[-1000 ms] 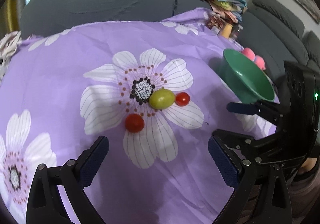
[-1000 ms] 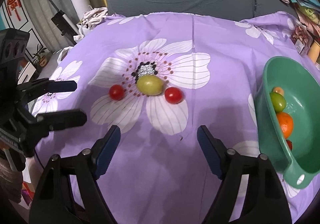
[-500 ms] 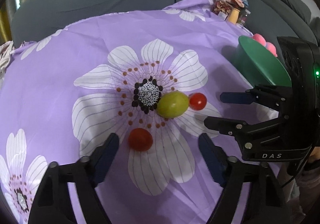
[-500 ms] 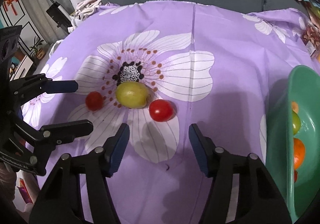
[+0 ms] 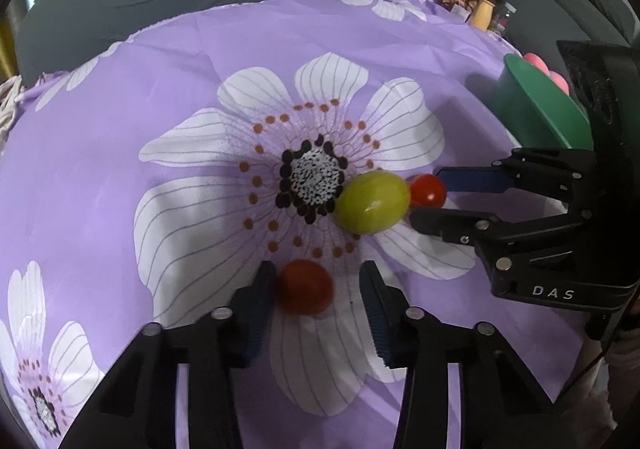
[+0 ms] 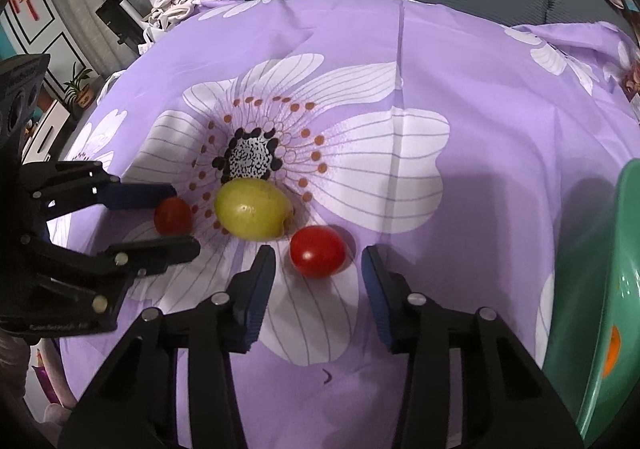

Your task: Organize fruits

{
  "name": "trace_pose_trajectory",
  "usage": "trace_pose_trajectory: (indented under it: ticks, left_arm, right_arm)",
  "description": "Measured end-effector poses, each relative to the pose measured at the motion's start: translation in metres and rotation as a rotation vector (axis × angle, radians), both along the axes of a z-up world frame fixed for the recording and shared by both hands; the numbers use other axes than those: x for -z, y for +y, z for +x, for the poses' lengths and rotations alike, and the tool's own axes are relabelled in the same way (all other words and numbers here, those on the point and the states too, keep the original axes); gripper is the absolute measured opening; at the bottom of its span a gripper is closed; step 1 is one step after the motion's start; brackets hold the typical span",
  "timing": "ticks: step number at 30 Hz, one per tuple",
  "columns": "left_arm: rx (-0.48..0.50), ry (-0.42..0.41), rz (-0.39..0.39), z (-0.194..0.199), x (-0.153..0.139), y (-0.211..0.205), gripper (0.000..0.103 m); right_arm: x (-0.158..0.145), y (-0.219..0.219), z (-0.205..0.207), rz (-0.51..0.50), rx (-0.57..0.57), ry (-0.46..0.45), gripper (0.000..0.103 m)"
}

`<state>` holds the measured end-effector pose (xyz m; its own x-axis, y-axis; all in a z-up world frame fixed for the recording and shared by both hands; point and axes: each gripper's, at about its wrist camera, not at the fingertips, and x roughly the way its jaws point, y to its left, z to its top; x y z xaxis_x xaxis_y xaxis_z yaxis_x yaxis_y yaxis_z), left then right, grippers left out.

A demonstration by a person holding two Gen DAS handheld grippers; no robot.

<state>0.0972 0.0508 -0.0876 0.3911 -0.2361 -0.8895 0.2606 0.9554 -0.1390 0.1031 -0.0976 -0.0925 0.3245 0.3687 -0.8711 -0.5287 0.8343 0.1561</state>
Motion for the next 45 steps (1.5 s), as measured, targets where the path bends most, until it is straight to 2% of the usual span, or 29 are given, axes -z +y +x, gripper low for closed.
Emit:
trace_pose_trajectory:
  ticks: [2,7,16,21,34,45]
  left_arm:
    - [-0.004,0.007,-0.001,0.001,0.002,0.002,0.043]
    - [-0.016,0.008,-0.001,0.001,0.004,0.004,0.032]
    - [-0.034,0.012,-0.021,0.0,0.004,0.006,0.03]
    - [-0.04,0.008,-0.043,-0.007,-0.002,0.008,0.03]
    - [-0.061,-0.033,-0.094,-0.036,-0.027,0.0,0.03]
    - [-0.061,-0.069,-0.106,-0.055,-0.045,-0.01,0.03]
  right_arm:
    - [0.0,0.001,0.001,0.0,-0.008,-0.001,0.039]
    - [0.003,0.004,0.003,-0.003,-0.013,-0.006,0.029]
    - [0.001,0.002,0.001,0.012,-0.005,-0.009,0.029]
    - [-0.012,-0.002,-0.008,0.016,0.003,-0.043,0.029]
    - [-0.046,-0.016,-0.055,0.053,0.005,-0.128,0.029]
    - [-0.072,-0.029,-0.085,0.07,0.003,-0.209,0.029]
